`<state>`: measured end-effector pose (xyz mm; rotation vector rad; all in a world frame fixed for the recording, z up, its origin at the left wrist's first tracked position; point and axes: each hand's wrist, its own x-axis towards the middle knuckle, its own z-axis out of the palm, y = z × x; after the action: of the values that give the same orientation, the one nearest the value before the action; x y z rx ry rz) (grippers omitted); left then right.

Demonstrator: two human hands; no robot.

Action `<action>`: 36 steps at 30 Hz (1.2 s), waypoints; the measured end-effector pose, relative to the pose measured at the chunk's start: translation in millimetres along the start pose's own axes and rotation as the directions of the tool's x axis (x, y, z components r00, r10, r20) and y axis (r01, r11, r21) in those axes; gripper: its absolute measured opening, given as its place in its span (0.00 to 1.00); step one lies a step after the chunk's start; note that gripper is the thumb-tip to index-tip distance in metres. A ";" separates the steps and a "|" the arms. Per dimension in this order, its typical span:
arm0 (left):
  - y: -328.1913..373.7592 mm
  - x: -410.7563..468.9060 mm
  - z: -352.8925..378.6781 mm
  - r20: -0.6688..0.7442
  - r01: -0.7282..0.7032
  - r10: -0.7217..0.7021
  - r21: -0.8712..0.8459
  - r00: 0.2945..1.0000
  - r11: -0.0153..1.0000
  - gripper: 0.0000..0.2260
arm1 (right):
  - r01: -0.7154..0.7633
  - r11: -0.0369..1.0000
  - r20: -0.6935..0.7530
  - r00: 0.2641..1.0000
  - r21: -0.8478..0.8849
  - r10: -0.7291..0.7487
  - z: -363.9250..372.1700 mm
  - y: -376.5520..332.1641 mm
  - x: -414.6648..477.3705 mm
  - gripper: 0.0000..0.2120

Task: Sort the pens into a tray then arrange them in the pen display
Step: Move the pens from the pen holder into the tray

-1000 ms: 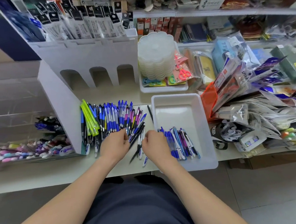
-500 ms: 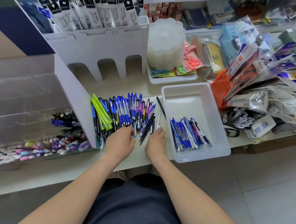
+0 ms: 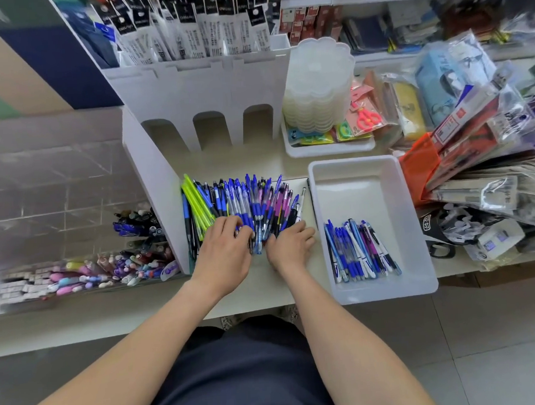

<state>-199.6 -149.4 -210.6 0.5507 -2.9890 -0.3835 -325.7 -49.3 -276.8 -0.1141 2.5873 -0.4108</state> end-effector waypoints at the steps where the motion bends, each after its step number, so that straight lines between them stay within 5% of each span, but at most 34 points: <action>1: -0.7 0.6 -1.7 -0.001 0.010 -0.010 0.020 1.000 1.000 0.12 | 0.000 1.000 0.004 1.000 -0.026 0.000 0.5 -0.9 1.2 0.37; 8: -7.1 3.8 -3.4 0.114 0.115 -0.127 0.106 0.985 0.988 0.17 | 0.061 0.965 0.036 0.998 -0.254 -0.053 14.5 3.5 14.7 0.23; 18: 2.4 18.5 -3.5 0.168 0.048 -0.056 0.053 0.984 0.997 0.11 | 0.053 0.949 0.107 0.994 -0.311 -0.021 14.7 12.4 1.6 0.24; 23: 6.3 19.2 -3.3 0.182 0.079 -0.093 0.084 0.979 0.993 0.21 | -0.001 0.956 0.114 0.993 -0.293 0.036 2.4 14.9 -9.3 0.28; 30: 9.2 20.3 -4.1 0.217 0.102 -0.127 0.125 0.968 0.987 0.14 | 0.072 0.979 0.167 0.985 -0.192 -0.040 -17.2 24.2 -16.3 0.23; 36: 25.8 28.2 -4.3 0.176 0.186 -0.164 -0.119 0.971 0.975 0.10 | 0.079 0.997 0.211 0.974 0.017 -0.081 -50.7 27.1 -24.0 0.19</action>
<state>-234.2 -137.3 -198.9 0.8103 -3.0474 -0.6707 -330.5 -6.2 -232.1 -0.2459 2.3769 -0.4158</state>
